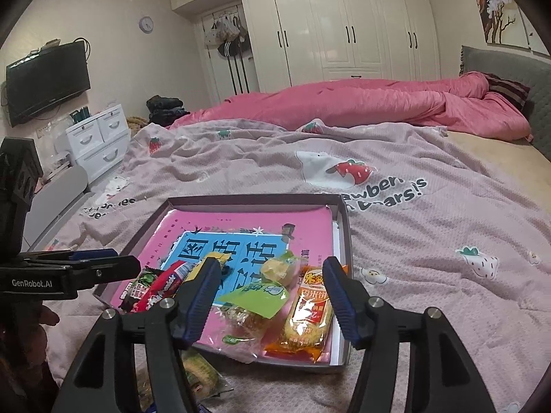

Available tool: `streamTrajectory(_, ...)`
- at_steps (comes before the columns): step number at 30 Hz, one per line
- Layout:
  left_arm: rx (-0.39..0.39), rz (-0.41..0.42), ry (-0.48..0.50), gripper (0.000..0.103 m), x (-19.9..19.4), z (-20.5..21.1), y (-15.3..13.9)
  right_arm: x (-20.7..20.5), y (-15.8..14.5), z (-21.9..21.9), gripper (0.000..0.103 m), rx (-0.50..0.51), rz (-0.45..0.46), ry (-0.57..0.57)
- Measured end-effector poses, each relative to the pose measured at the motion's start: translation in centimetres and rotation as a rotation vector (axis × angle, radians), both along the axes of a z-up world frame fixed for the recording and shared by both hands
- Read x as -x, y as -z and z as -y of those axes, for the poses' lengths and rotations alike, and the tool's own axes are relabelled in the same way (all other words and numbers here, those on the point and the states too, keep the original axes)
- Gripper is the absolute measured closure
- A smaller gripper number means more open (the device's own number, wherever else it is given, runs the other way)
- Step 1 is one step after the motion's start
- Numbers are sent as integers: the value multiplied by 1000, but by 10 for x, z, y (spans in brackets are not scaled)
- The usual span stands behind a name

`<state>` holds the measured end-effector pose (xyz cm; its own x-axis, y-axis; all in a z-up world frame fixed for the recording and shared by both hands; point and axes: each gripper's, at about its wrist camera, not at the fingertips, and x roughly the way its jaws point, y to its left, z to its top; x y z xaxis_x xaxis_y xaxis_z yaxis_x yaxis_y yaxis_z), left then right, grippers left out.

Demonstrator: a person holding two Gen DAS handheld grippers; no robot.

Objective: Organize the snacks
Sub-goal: 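Withdraw both grippers from the tray toward the snacks on the bed cover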

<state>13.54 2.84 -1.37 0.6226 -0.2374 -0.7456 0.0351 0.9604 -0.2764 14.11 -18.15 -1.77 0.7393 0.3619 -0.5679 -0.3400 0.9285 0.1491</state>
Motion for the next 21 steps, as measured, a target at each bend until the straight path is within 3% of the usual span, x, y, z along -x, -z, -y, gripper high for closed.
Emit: streamTrajectory(21,-16,48,13,24,33,-5,-29,41,-23,-10,34,-12,45,-71)
